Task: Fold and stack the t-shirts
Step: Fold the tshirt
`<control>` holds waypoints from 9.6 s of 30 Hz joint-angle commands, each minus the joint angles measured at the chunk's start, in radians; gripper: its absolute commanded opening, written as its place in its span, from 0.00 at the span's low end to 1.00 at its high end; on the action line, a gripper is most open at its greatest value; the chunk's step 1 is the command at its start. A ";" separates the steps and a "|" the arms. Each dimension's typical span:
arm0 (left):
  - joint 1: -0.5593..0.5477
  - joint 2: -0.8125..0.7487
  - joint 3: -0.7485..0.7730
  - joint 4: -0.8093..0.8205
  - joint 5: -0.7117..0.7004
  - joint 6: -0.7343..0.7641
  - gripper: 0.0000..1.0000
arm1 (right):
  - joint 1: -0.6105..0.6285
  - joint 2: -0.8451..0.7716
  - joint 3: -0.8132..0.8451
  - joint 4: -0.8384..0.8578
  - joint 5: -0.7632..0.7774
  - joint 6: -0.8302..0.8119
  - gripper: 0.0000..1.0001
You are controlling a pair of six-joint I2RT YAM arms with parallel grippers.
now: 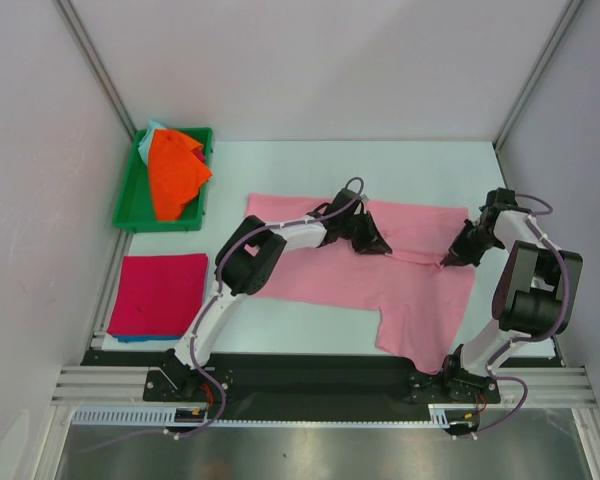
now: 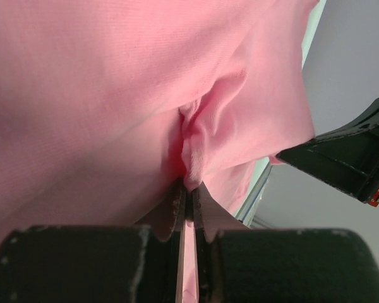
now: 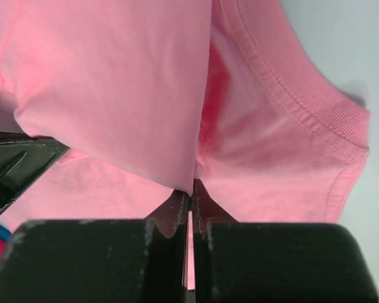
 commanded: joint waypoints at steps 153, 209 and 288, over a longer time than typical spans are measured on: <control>-0.019 -0.033 0.078 -0.179 0.062 0.200 0.25 | -0.039 -0.007 0.004 -0.041 -0.051 0.001 0.11; 0.073 -0.218 0.093 -0.453 -0.010 0.495 0.37 | -0.145 -0.100 -0.026 -0.005 -0.073 0.144 0.33; 0.693 0.034 0.378 -0.408 0.043 0.430 0.53 | -0.071 0.828 1.027 0.330 -0.051 0.305 0.22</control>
